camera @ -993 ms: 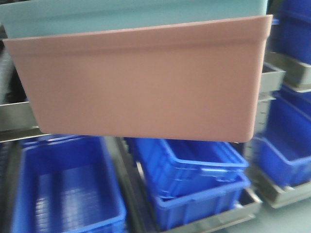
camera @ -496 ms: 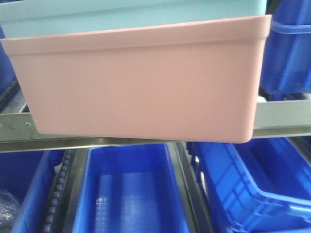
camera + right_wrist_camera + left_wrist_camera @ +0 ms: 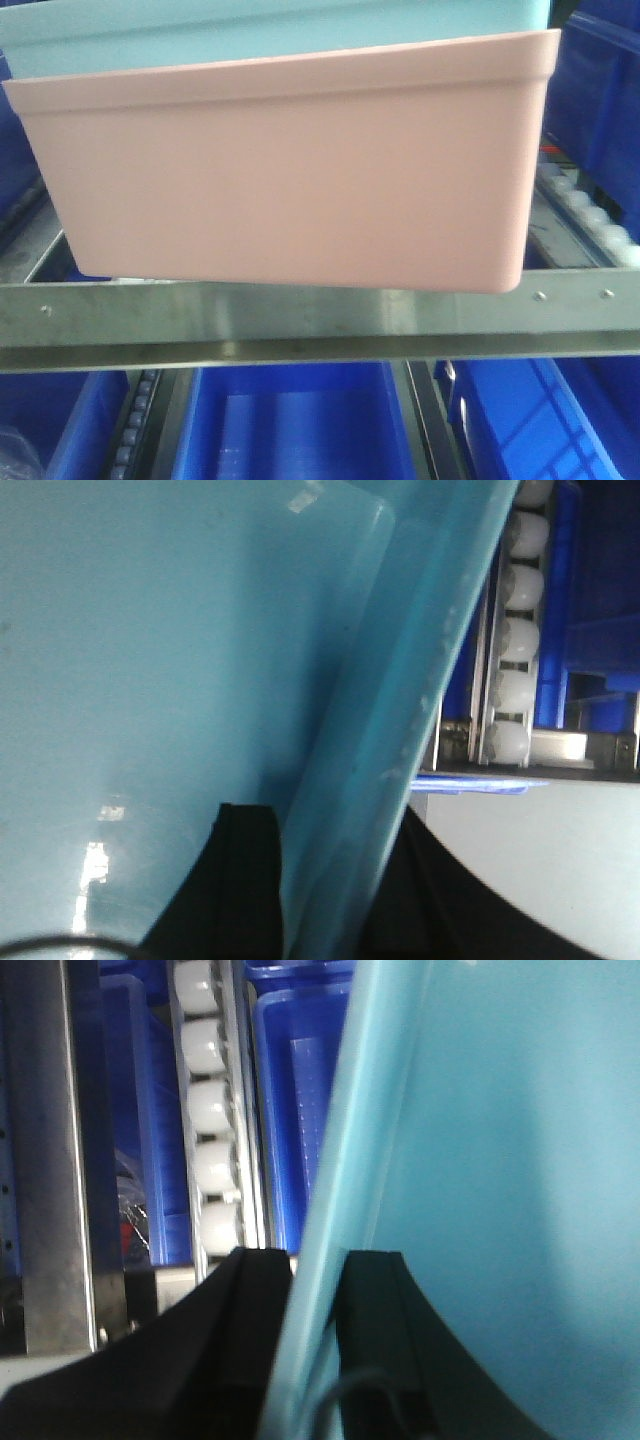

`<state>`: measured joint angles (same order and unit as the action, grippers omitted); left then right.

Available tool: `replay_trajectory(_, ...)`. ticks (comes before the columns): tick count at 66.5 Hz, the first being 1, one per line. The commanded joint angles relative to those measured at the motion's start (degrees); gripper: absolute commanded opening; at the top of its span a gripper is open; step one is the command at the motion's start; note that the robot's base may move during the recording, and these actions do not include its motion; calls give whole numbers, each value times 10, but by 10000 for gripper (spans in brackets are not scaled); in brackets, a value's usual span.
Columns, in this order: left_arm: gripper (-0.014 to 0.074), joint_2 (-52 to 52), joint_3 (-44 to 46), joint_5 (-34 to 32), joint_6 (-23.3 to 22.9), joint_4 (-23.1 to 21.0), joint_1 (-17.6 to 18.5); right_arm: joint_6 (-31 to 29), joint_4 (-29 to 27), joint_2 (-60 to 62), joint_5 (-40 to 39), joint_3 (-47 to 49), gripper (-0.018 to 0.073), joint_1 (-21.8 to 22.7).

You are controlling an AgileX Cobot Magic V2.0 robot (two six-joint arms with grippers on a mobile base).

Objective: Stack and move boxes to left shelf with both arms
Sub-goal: 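Hold the stacked bins above the roller shelf as the base approaches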

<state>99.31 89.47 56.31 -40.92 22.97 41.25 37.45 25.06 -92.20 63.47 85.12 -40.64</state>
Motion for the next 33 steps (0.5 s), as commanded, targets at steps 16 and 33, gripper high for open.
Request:
replay_trajectory(16,-3,-32,26,-85,-6,-42,23,12,-12,25,-107,23,56,-12)
replay_trajectory(33,-3,-32,26,-85,-6,-42,23,12,-12,25,-107,23,56,-12)
